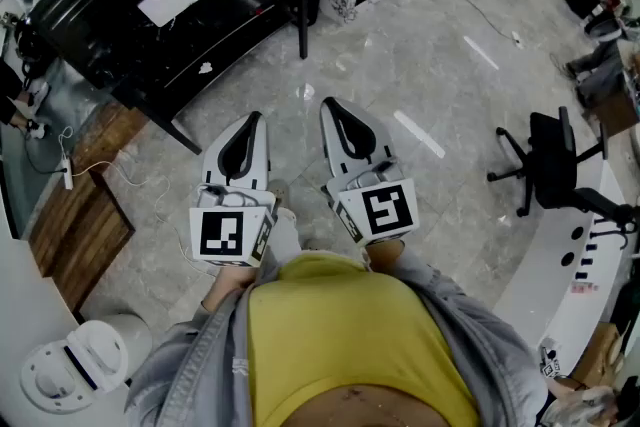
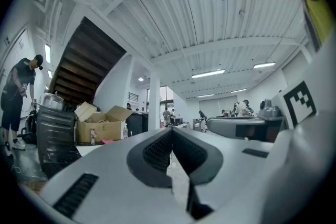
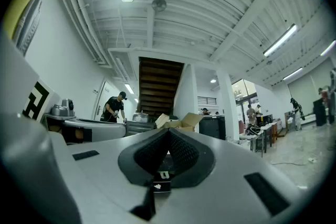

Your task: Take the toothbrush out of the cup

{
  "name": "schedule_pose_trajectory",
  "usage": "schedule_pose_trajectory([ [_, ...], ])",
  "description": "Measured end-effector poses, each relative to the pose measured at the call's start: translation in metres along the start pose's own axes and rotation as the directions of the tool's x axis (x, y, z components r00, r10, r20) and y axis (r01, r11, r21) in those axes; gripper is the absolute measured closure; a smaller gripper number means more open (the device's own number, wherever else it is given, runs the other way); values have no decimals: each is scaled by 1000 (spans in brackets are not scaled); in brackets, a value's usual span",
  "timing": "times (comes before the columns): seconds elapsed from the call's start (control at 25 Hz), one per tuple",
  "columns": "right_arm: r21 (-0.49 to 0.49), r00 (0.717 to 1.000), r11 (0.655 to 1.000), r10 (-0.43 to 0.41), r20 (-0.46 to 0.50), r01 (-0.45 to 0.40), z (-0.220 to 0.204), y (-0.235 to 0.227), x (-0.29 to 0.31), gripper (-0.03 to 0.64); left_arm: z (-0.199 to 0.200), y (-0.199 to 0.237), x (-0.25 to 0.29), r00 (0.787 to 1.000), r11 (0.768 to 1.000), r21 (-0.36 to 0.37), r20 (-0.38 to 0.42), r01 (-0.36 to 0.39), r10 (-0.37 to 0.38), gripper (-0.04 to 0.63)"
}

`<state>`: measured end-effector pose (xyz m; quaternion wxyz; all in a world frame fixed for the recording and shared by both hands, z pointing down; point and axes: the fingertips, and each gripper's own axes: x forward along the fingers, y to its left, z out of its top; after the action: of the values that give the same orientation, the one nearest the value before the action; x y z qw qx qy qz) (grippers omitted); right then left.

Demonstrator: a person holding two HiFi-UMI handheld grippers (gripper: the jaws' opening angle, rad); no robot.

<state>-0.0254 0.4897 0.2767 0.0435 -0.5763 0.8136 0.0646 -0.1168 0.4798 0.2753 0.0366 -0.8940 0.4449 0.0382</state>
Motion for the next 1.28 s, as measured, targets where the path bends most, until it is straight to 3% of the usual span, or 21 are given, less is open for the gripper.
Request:
schedule_pose_trajectory([
  [0.36, -3, 1000, 1000, -8, -11, 8, -31, -38, 76, 565, -26, 45, 78, 999, 999, -14, 7, 35, -34, 595],
  [0.96, -10, 998, 998, -56, -1, 56, -64, -123, 314, 522, -39, 202, 277, 995, 996, -2, 32, 90, -89, 595],
  [1.28, 6, 997, 997, -78, -23, 78, -85, -144, 378, 523, -56, 245, 332, 993, 993, -28, 23, 113, -113, 595],
])
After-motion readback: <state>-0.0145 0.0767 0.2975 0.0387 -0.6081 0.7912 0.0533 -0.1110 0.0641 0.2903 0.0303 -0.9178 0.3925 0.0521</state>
